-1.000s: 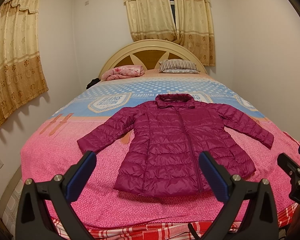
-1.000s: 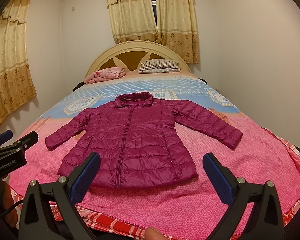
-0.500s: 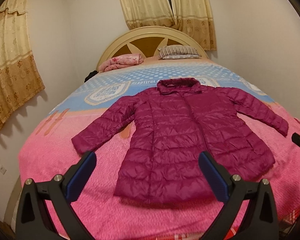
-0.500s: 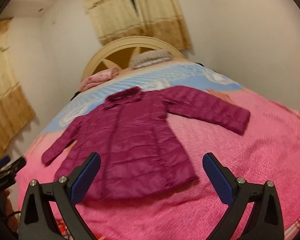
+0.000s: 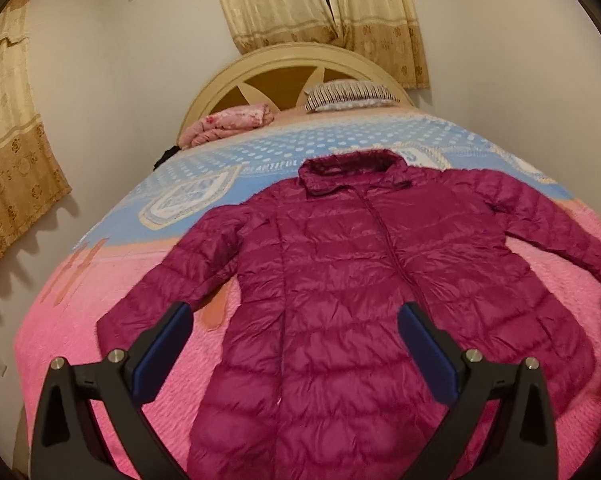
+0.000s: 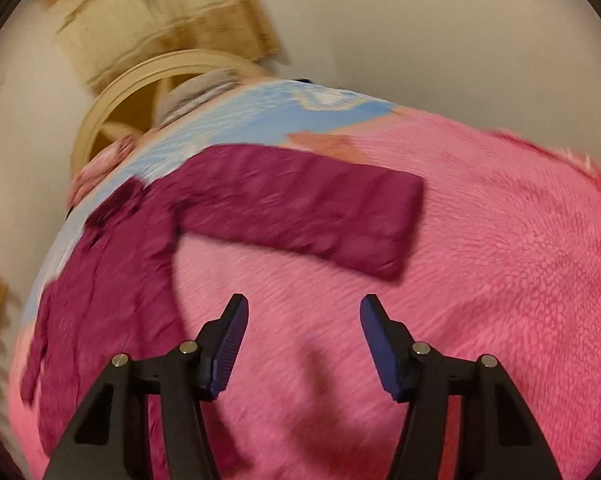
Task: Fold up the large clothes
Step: 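Grasp the cuff of the sleeve nearest the right tool with the right tool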
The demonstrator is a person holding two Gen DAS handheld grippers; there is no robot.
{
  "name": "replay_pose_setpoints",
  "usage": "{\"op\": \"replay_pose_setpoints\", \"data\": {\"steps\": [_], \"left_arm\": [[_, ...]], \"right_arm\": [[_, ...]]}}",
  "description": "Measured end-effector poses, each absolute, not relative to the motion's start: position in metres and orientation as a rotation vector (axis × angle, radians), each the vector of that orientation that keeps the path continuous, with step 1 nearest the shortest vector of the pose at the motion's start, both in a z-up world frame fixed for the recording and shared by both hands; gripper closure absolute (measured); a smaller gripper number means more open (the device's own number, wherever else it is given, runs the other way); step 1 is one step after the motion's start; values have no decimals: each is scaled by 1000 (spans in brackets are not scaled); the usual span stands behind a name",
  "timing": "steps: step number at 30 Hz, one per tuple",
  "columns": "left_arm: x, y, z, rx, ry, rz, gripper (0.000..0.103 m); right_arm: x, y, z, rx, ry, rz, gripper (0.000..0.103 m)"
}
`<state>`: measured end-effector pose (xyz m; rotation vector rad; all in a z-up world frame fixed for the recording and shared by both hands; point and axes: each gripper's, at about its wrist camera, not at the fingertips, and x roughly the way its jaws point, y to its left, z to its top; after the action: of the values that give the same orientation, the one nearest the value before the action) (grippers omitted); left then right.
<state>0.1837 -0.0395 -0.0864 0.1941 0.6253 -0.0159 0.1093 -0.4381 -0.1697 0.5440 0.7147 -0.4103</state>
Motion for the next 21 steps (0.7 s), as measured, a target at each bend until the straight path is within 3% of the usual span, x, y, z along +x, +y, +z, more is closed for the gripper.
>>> {"op": "replay_pose_setpoints", "data": {"steps": [15, 16, 17, 21], "left_arm": [[224, -58, -126, 202, 743, -36, 0], [223, -57, -126, 198, 746, -35, 0], [223, -56, -126, 192, 747, -36, 0], [220, -42, -121, 169, 726, -17, 0]], "right_arm": [[155, -519, -198, 718, 733, -448, 44], [159, -519, -197, 708, 733, -447, 57], [164, -521, -194, 695, 732, -435, 81], [170, -517, -173, 618, 700, -468, 90]]}}
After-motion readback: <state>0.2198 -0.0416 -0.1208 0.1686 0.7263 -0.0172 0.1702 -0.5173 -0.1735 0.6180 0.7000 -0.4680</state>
